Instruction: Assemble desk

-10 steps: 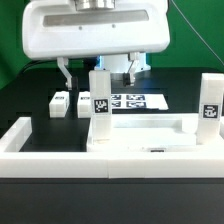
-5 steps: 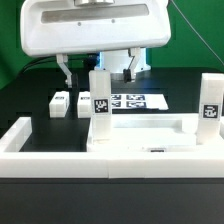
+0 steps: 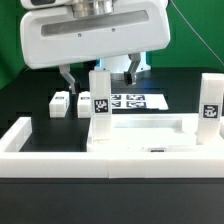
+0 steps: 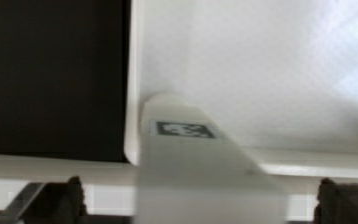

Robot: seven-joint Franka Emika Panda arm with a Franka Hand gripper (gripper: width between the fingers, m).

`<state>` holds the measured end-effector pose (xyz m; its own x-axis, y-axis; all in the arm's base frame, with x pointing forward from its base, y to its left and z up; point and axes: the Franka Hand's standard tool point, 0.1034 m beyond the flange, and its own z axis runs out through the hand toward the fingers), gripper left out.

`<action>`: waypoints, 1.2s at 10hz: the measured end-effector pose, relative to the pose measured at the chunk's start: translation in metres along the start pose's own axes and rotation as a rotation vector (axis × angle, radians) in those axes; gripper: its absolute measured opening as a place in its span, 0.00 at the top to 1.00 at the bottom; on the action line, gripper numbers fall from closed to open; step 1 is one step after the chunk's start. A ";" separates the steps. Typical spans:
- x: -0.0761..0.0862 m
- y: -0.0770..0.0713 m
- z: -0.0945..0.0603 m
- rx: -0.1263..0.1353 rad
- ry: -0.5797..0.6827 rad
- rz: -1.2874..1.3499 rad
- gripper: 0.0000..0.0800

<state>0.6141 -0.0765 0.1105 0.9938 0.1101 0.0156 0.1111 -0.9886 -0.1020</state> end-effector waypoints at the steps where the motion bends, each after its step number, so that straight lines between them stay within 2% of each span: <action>1: -0.006 0.001 0.001 -0.001 -0.002 0.004 0.19; 5: -0.006 0.000 0.002 -0.001 -0.002 0.010 0.19; 8: 0.002 -0.006 -0.007 -0.047 0.032 0.162 0.19; 11: 0.001 0.002 -0.003 -0.053 0.045 0.125 0.19; 12: -0.002 0.004 0.002 -0.059 0.053 0.113 0.33</action>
Offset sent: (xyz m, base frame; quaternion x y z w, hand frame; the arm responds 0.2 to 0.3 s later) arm 0.0000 0.0000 0.0000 0.0000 0.0000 0.0000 1.0000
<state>0.6128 -0.0801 0.1084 0.9982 -0.0059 0.0605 -0.0030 -0.9989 -0.0476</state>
